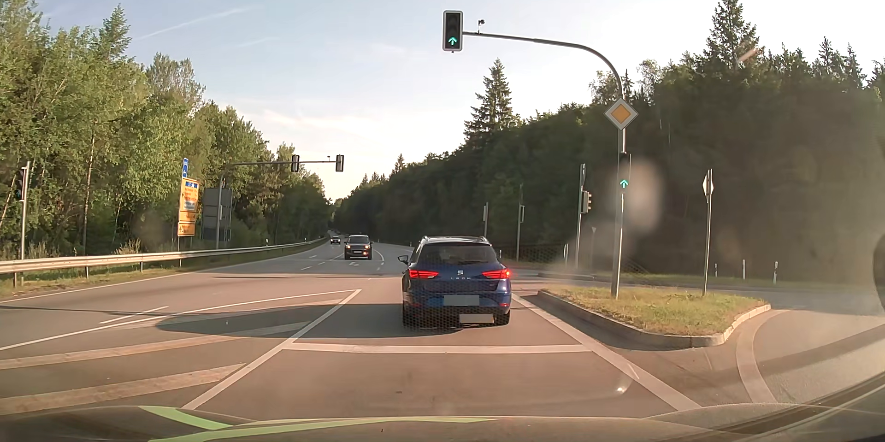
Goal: Follow the waypoints while adhering to traffic rules and regulations
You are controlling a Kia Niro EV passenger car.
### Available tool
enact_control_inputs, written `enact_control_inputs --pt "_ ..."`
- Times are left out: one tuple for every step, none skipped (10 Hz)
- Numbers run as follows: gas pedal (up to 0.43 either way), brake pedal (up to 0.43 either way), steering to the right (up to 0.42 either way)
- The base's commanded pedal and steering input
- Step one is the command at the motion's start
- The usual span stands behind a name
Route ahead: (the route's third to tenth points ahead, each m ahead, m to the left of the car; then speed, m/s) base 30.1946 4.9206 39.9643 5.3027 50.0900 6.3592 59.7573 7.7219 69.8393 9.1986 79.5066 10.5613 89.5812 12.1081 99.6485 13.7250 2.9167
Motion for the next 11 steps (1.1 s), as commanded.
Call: enact_control_inputs --pt "0.177 0.000 -0.021" --pt "0.189 0.000 -0.020" --pt "0.189 0.000 -0.019" --pt "0.189 0.000 -0.018" --pt "0.197 0.000 -0.018" --pt "0.197 0.000 -0.018" --pt "0.197 0.000 -0.017" --pt "0.197 0.000 -0.017" --pt "0.209 0.000 -0.016" --pt "0.209 0.000 -0.016" --pt "0.209 0.000 -0.015"
